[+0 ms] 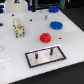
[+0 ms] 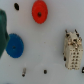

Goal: Insert the blue gear onto the right peg, followed by the red gear

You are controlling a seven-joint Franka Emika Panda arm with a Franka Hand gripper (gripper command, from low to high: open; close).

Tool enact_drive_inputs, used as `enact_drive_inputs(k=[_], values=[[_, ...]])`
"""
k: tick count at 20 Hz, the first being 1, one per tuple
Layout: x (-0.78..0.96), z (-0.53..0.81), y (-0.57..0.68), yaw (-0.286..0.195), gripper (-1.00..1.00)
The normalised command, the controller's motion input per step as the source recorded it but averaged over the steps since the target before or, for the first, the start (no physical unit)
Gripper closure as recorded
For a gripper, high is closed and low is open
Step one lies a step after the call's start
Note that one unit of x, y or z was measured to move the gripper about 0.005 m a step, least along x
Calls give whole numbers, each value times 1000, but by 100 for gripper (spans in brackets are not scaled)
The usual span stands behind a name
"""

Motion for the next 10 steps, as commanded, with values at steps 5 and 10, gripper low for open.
enact_drive_inputs(k=[5, 10], values=[[-133, 0, 363, 0, -100], [-357, -3, 528, 0, -100]])
